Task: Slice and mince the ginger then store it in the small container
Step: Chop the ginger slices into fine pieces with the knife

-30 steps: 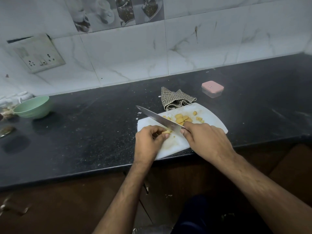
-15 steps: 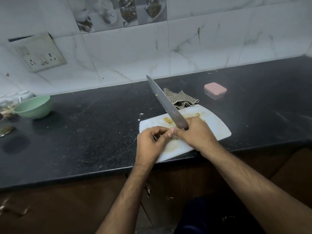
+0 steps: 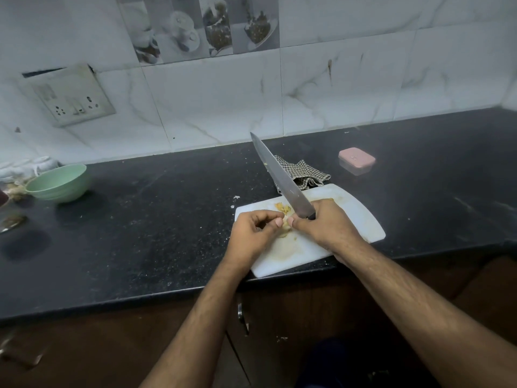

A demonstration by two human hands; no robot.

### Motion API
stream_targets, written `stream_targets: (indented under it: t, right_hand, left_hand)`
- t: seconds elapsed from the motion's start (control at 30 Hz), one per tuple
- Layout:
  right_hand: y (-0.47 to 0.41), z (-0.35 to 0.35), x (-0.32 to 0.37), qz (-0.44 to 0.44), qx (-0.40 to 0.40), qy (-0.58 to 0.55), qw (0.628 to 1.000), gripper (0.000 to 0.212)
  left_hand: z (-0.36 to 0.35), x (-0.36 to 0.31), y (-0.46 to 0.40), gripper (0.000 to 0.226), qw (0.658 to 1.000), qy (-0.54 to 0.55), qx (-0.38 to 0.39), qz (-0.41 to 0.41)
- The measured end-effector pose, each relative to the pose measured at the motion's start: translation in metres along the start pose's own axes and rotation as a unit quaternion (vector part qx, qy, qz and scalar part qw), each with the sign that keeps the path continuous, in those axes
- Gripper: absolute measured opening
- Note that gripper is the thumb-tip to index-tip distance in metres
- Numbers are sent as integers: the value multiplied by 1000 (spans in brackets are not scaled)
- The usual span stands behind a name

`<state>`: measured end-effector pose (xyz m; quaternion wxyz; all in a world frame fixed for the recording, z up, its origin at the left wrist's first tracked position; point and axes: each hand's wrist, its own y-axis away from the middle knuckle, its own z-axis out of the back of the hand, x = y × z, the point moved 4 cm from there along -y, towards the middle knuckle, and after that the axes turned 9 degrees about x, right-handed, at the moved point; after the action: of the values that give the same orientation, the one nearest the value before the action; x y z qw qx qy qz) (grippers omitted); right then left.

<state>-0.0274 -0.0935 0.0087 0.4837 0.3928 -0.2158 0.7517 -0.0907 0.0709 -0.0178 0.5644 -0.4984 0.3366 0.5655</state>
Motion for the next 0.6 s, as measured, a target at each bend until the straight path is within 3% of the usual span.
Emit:
stream_targets:
  t: [0.23,0.43,0.6]
  right_hand:
    - [-8,6,4,6,-24,63,998,20]
    - [-16,7,4,0,-44,84,995,19]
    - [-23,11,5,-10,-71,106,992,21]
  left_hand:
    - [-1,-2,-16,11,997,4,78,25]
    - [-2,-9,-23,8,995,-99,-13,-3]
    - [2,-5,-24,7,994,-91,-66,-5]
